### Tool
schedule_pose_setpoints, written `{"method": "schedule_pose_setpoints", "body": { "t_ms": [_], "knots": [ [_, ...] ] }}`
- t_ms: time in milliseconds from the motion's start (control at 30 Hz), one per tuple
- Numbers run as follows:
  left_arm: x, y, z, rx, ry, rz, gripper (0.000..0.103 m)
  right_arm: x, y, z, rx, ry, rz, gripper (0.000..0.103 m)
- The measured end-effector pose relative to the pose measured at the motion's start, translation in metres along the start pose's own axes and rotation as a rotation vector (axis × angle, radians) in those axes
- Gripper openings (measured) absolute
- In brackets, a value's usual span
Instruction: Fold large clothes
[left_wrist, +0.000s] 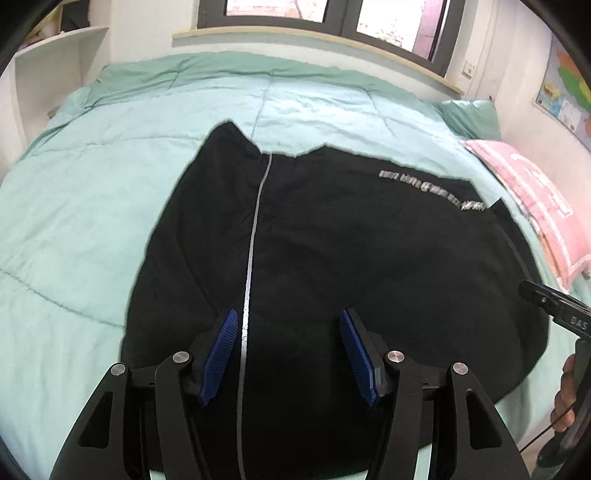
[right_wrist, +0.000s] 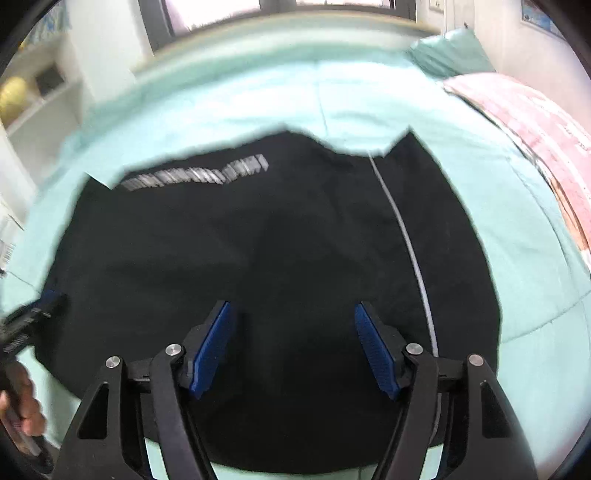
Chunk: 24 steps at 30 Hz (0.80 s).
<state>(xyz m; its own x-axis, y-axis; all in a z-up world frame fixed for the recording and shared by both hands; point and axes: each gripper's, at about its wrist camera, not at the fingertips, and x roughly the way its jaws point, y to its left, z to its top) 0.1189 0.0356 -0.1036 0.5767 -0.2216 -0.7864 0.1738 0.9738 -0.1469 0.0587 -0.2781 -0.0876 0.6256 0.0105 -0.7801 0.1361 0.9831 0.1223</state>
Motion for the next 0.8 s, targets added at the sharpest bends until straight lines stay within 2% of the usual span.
{"method": "schedule_pose_setpoints", "body": {
  "t_ms": [100,233,400,533,600,700,800],
  "knots": [
    [-0.031,-0.012,0.007,0.040,-0.052,0.051,0.060,-0.038,0.012,0.014,-0.018,-0.075,-0.031,0.077],
    [-0.084,-0.032,0.010,0.119,-0.144,0.072,0.060,-0.085,0.023,0.021,-0.037,-0.171,-0.028,0.084],
    [-0.147,-0.053,0.017,0.170,-0.254,0.086,0.060,-0.129,0.034,0.025,-0.029,-0.223,-0.006,0.084],
    [-0.184,-0.057,0.021,0.134,-0.284,0.131,0.060,-0.162,0.047,0.024,-0.026,-0.281,-0.012,0.084],
    [-0.196,-0.056,0.019,0.102,-0.308,0.130,0.060,-0.175,0.053,0.020,-0.022,-0.309,-0.016,0.090],
    [-0.210,-0.059,0.010,0.091,-0.384,0.202,0.060,-0.196,0.062,0.015,-0.032,-0.335,-0.039,0.094],
    [-0.215,-0.064,0.003,0.116,-0.415,0.273,0.061,-0.205,0.068,0.011,-0.046,-0.346,-0.045,0.094]
  ]
}}
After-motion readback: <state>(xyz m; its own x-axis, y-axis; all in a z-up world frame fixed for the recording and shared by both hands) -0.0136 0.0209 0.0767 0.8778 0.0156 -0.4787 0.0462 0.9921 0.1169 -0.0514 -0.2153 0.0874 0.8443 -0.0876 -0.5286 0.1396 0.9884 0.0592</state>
